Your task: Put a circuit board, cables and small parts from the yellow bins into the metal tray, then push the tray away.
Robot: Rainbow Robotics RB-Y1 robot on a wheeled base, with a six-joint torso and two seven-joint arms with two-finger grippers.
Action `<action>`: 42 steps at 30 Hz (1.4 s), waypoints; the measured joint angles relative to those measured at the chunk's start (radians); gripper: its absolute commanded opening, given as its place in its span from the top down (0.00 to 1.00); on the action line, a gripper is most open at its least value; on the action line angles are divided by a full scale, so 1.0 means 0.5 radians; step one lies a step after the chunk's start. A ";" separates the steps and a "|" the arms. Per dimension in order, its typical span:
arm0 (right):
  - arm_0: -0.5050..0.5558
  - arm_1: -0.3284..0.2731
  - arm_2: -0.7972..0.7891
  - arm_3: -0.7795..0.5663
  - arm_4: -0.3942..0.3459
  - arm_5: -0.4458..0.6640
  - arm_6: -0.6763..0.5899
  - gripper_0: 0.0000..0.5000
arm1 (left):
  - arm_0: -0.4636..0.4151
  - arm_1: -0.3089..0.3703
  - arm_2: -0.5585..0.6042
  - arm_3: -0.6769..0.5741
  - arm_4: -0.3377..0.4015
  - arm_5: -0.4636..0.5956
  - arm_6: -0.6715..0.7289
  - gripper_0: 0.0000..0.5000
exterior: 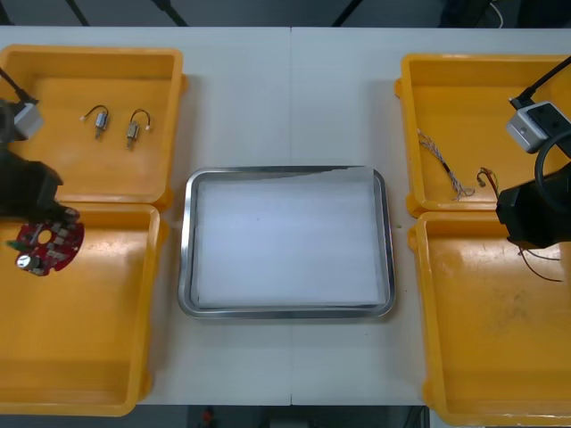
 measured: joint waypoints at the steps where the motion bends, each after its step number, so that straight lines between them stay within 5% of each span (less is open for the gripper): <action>1: 0.000 0.000 0.000 0.000 0.000 0.000 0.000 1.00 | -0.061 -0.026 -0.060 -0.005 -0.021 0.009 0.151 0.97; 7: 0.000 0.000 0.000 0.000 0.000 0.000 0.000 1.00 | -0.341 -0.197 -0.405 -0.070 -0.196 0.064 1.363 1.00; 9: 0.000 0.000 0.000 0.000 0.000 0.000 0.000 1.00 | -0.389 -0.257 -0.478 -0.075 -0.235 0.074 1.553 1.00; 18: 0.001 0.000 0.000 0.000 0.000 0.000 0.000 1.00 | -0.484 -0.577 -0.714 -0.082 -0.573 0.096 1.134 1.00; 29: 0.001 0.001 0.000 0.000 0.001 0.000 0.000 1.00 | -0.579 -0.867 -1.161 -0.045 -1.019 0.096 1.819 1.00; 42: 0.001 0.001 0.000 0.000 0.001 0.000 0.000 1.00 | -0.640 -1.138 -1.333 0.257 -1.314 0.096 1.751 0.99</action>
